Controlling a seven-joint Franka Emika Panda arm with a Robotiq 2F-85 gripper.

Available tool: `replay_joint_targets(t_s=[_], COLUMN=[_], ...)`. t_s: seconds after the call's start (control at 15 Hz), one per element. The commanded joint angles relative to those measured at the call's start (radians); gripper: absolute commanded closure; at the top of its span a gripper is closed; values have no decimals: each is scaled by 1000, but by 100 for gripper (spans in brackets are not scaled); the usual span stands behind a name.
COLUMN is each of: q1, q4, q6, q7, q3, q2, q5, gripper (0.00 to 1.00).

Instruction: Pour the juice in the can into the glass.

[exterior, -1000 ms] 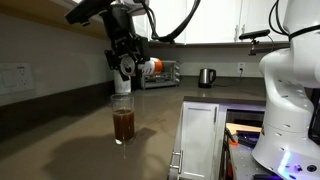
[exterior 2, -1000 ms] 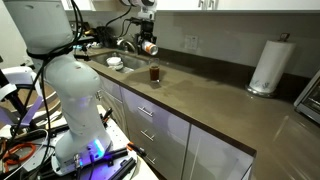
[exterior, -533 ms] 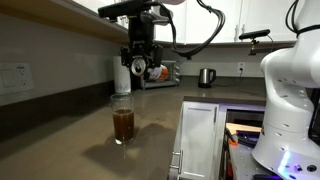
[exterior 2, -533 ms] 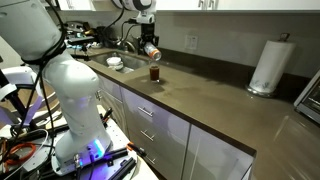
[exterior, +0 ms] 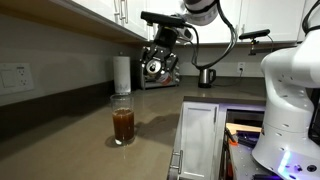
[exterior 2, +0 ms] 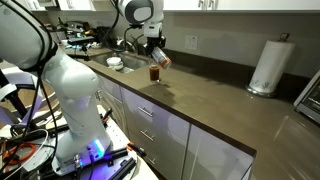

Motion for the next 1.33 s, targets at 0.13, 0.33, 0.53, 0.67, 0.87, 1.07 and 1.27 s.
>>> replay_joint_targets(t_s=[0.13, 0.33, 0.53, 0.67, 0.87, 1.07, 1.27], q1=[112, 161, 219, 257, 73, -3, -140], q4=[-89, -90, -69, -51, 9, 76, 133], q6=[8, -23, -79, -139, -390, -585, -745], q7=[-400, -576, -725, -805, -1031, -1115, -1171], q3=[-241, -369, -501, -587, -496, -491, -414], q2=[-110, -128, -129, -123, 3, 105, 208], q5=[196, 253, 298, 314, 522, 573, 616], gripper=[73, 73, 73, 73, 73, 73, 73])
